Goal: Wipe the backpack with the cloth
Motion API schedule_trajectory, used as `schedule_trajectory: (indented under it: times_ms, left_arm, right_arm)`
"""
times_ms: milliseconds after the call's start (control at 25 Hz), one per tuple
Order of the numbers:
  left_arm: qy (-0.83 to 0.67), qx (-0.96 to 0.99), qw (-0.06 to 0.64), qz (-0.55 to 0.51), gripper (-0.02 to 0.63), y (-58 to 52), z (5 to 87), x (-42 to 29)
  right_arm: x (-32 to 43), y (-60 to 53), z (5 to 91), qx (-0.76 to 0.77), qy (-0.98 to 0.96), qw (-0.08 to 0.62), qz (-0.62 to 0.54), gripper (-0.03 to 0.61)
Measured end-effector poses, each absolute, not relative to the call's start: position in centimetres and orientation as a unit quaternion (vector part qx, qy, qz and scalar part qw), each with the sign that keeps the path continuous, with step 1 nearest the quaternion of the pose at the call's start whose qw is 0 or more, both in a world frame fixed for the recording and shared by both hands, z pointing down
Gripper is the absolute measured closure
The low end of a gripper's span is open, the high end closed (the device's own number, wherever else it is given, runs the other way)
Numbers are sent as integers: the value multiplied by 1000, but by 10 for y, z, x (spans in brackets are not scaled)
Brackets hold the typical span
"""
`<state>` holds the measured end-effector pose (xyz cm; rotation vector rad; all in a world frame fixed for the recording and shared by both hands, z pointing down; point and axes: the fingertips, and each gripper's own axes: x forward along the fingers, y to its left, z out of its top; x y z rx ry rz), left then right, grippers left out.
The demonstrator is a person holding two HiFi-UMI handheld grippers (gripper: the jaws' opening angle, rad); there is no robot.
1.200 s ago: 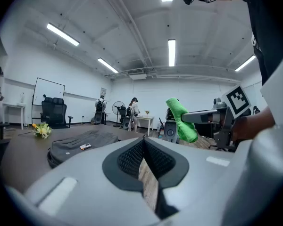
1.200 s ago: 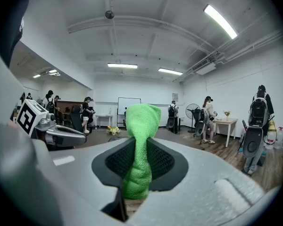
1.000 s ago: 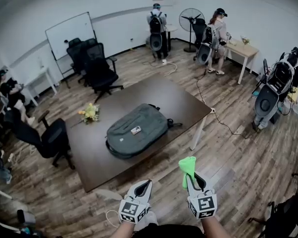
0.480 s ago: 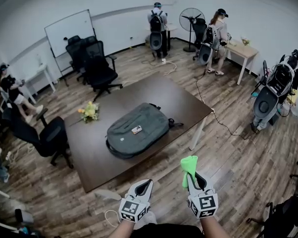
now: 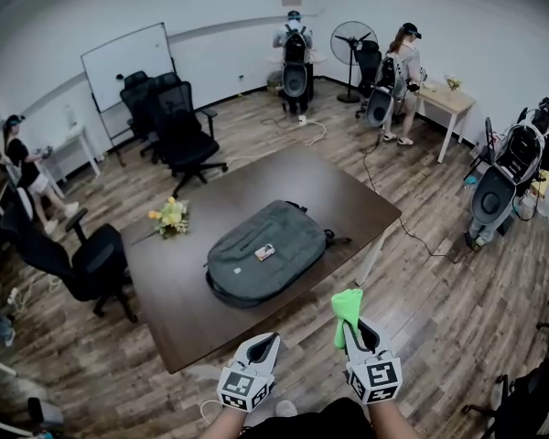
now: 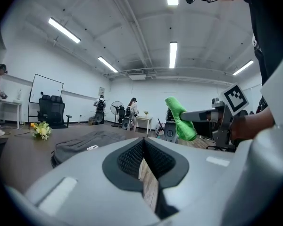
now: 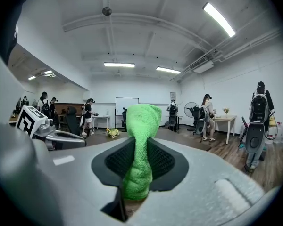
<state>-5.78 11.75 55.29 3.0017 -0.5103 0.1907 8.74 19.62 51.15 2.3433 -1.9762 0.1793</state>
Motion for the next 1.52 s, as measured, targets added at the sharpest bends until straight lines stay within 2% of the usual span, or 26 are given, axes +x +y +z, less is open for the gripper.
schedule_trajectory:
  times_ms: [520,1160,1520]
  left_arm:
    - [-188,977,65,74,595,58,566,-29]
    - [-232,969,53,68,595,-29,551,76]
    - [-275,957,70,68,595,-50,554,84]
  right_arm:
    - [118,128,520,740,-667,47,69,499]
    - [231,29,517,705,-704,54,63,499]
    - [248,-7,517,674,-735,49,60,497]
